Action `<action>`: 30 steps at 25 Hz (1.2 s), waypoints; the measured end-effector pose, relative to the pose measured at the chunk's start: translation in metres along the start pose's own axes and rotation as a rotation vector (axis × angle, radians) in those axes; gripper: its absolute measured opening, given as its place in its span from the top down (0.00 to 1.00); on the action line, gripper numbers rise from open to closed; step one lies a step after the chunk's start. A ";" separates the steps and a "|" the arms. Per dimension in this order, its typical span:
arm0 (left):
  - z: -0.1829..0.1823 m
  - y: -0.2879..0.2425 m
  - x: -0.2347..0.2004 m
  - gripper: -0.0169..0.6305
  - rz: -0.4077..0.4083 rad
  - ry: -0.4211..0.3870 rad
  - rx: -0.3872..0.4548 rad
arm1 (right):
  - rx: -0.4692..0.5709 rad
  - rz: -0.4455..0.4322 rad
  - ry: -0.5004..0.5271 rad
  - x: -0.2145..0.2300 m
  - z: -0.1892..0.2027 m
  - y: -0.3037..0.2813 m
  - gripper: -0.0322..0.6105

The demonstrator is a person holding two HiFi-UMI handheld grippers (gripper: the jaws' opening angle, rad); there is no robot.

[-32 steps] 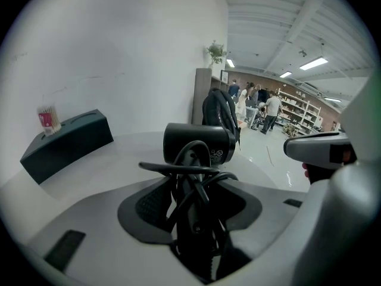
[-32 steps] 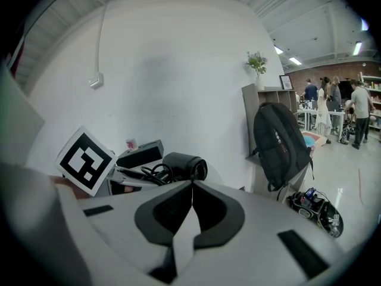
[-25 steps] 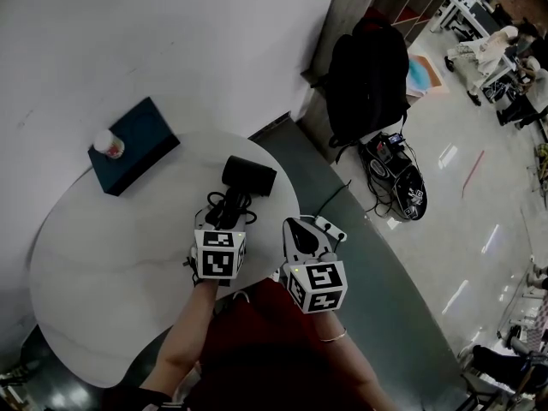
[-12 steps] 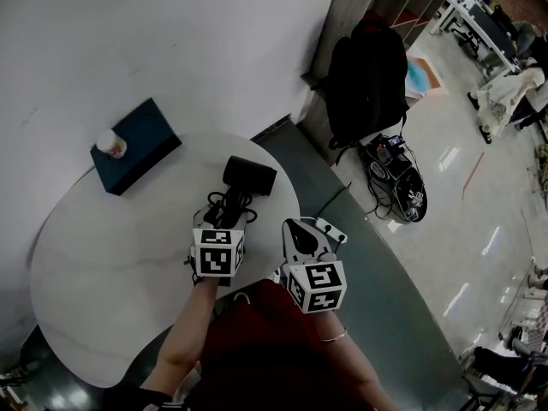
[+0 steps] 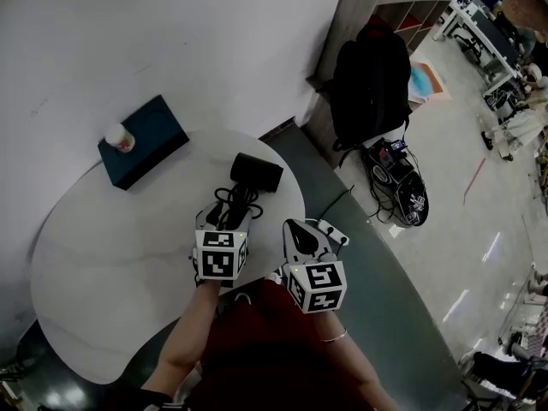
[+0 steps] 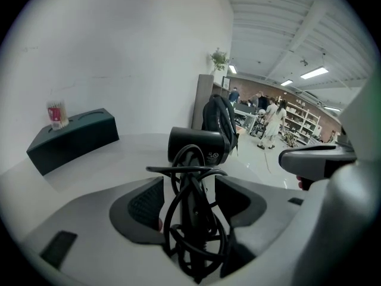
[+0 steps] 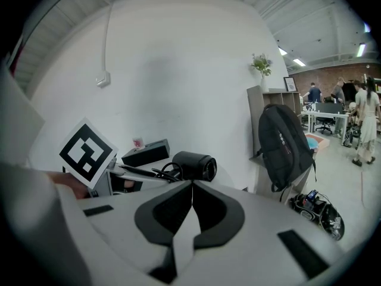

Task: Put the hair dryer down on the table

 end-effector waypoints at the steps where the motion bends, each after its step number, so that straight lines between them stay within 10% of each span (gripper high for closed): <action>1: 0.000 0.003 0.000 0.57 0.000 0.006 0.008 | 0.001 -0.001 0.001 -0.002 0.000 0.001 0.93; 30: 0.008 0.116 -0.013 0.76 0.051 0.076 0.210 | 0.084 -0.005 0.033 -0.078 0.012 0.051 0.93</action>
Point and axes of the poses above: the fingertips, and each gripper's own axes: y backward along the fingers, x to its right, z out of its underside, the point moved 4 cm from there along y, backward along the fingers, and after that the axes turned 3 degrees about x, right-handed, at the moved point
